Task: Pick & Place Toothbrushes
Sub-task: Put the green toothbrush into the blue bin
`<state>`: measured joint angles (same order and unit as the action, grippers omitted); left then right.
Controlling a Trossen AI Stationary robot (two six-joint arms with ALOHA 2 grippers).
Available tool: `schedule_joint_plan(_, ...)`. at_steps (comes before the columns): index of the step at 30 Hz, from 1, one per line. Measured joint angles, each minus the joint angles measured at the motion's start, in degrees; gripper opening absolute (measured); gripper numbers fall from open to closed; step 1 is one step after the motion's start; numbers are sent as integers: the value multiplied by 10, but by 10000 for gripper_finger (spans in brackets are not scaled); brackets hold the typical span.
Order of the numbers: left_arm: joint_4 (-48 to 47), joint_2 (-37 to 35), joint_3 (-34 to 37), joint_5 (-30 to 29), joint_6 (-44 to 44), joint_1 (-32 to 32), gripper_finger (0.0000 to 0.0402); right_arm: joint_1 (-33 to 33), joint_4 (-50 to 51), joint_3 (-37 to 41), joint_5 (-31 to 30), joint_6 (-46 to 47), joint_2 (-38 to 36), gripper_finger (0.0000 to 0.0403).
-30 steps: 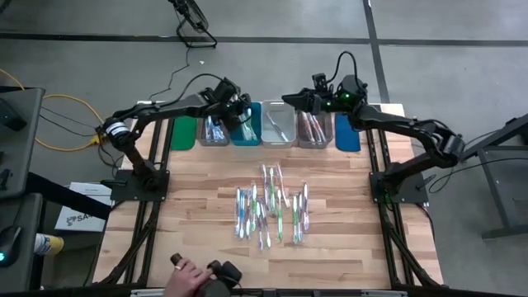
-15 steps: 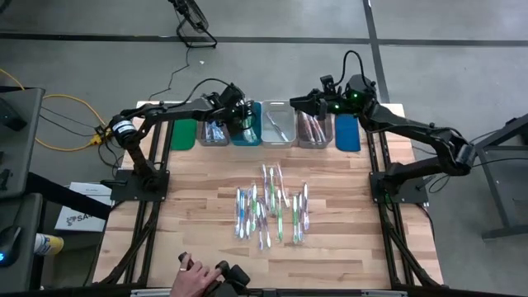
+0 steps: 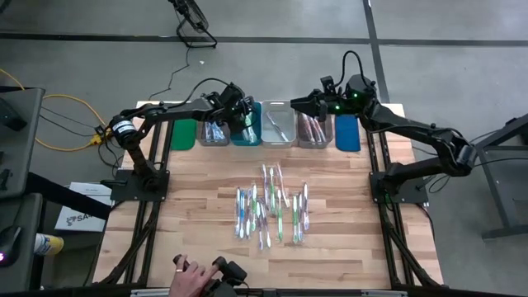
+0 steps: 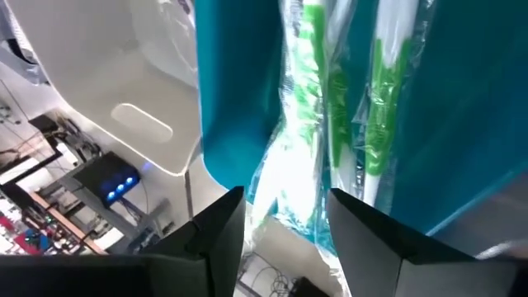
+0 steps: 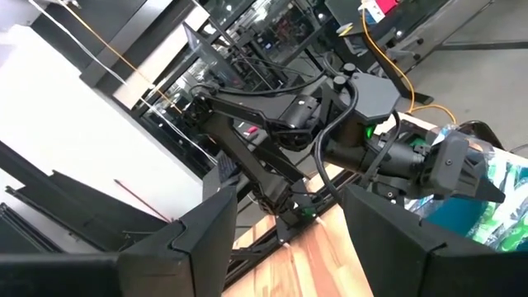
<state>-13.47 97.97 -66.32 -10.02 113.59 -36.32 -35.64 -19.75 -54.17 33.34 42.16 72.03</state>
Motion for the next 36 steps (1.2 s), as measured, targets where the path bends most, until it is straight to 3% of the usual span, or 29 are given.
schedule_joint_plan(11, 1, 0, 0, -63, -4, 0, 167, 0, 33, 0, 1, -23, 0, 215)
schedule_joint_plan(17, -1, 0, -6, -128, -85, 0, 161, 0, 39, 0, 15, -30, 0, 215)
schedule_joint_plan(22, -29, -6, -27, -121, -140, 5, 143, -3, 42, 0, 28, -30, 0, 215)
schedule_joint_plan(24, -45, -9, -41, -98, -154, 5, 136, -8, 46, 0, 33, -30, 0, 215)
schedule_joint_plan(30, -181, -14, -90, 48, -275, 3, 112, -17, 61, 0, 42, -29, 0, 215)
schedule_joint_plan(33, -254, -14, -115, 150, -378, 3, 96, -17, 63, 0, 42, -30, 0, 215)
schedule_joint_plan(36, -266, -15, -119, 254, -474, 3, 73, -17, 63, 0, 42, -34, 0, 215)
